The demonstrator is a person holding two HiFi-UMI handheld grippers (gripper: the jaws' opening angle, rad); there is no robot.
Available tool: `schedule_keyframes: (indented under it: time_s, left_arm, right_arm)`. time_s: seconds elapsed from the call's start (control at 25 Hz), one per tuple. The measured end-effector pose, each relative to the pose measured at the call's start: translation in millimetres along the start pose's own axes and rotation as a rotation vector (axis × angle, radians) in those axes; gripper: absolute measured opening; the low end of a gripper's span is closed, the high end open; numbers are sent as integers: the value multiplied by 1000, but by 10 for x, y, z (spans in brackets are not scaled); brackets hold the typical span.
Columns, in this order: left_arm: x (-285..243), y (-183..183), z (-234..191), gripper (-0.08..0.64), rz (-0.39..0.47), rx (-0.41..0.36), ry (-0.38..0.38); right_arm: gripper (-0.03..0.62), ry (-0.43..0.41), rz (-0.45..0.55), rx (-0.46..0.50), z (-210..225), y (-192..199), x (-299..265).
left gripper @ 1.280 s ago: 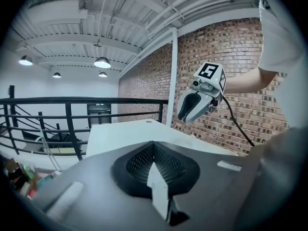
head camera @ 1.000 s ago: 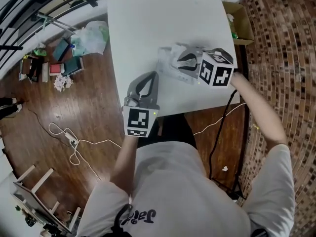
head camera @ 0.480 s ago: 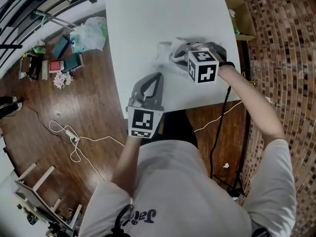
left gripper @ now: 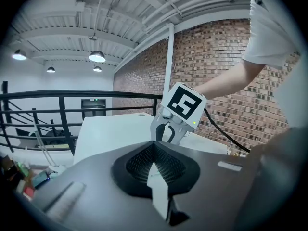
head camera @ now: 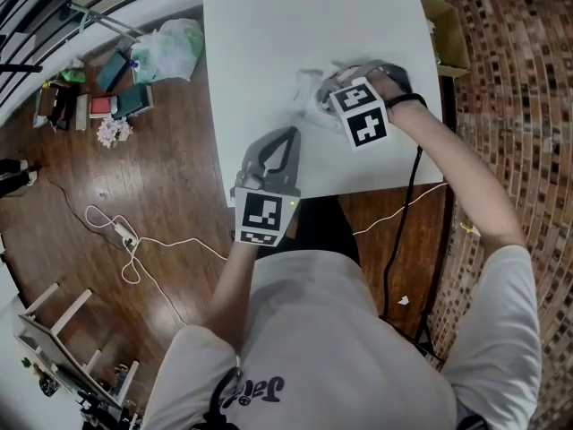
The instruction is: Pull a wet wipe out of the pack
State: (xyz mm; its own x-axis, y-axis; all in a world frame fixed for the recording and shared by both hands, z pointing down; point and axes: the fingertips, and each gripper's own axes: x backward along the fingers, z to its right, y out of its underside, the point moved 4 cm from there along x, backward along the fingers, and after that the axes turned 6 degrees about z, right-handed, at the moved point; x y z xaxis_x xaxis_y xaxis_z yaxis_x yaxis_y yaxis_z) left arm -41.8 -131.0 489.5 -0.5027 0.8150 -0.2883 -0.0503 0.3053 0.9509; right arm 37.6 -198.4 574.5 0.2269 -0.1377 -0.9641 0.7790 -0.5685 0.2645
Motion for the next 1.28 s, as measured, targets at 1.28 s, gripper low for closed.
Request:
schedule_keyframes:
  time_s: [1.28]
  left_arm:
    - [97,27,7,14,5,2,34]
  right_arm:
    - [-15,281,381,-601,-2,89,288]
